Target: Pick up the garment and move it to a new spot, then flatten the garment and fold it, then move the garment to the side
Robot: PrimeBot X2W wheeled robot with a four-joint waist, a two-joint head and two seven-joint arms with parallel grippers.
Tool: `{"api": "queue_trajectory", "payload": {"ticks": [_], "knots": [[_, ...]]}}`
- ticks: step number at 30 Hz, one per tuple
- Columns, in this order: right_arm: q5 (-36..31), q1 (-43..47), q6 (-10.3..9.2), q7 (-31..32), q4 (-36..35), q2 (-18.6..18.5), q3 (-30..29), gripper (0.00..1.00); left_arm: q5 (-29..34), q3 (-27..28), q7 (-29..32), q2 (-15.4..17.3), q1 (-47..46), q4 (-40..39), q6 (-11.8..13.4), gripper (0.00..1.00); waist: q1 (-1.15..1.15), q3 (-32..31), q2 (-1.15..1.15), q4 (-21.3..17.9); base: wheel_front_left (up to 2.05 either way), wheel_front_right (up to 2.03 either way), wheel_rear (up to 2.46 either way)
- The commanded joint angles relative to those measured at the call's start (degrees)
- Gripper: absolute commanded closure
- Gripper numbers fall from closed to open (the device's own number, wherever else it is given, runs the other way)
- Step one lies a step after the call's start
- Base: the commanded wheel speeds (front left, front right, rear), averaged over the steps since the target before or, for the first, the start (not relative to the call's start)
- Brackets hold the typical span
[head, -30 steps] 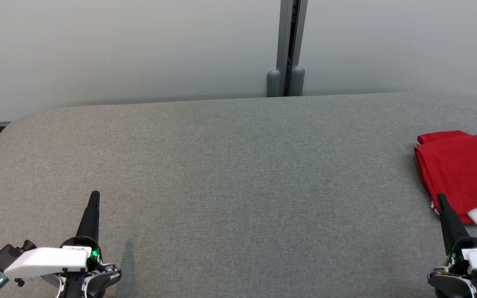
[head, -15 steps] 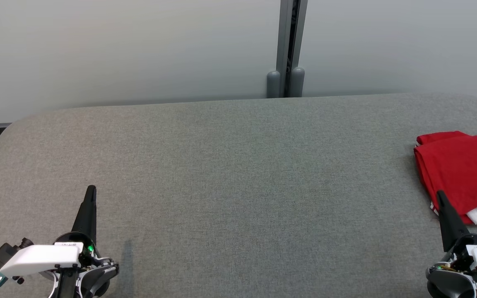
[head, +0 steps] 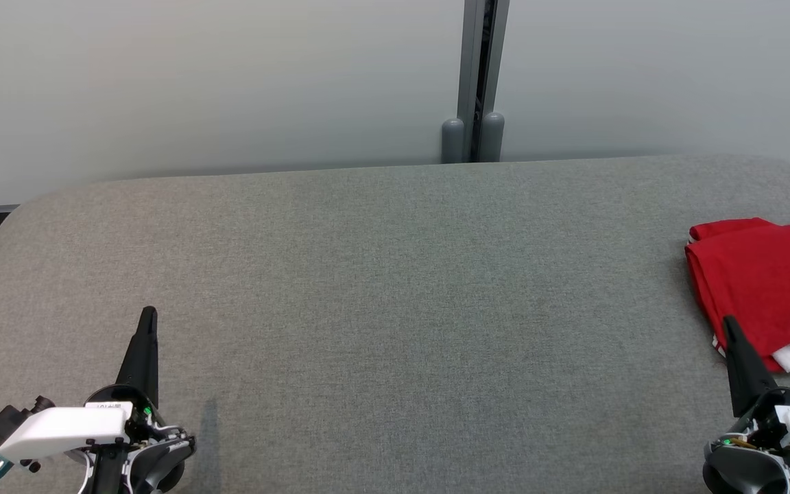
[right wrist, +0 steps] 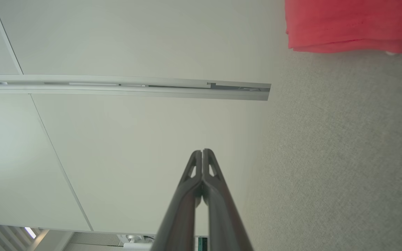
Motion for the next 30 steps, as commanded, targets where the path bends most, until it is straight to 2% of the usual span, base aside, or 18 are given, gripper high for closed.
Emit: {"api": "queue_trajectory", "payload": {"ticks": [1,30], "knots": [[0.0,-0.5,0.02,0.3,0.3,-0.1,-0.3,1.00,-0.2,0.3,0.2,0.1,-1.0,0.0,-0.3,1.00,0.00,0.0,0.00,0.0,0.00,0.00,0.00],[-0.1,-0.5,0.02,0.4,0.3,0.0,-0.4,1.00,-0.1,0.4,0.2,0.1,-1.0,0.0,-0.3,1.00,0.00,0.0,0.00,0.0,0.00,0.00,0.00]]}}
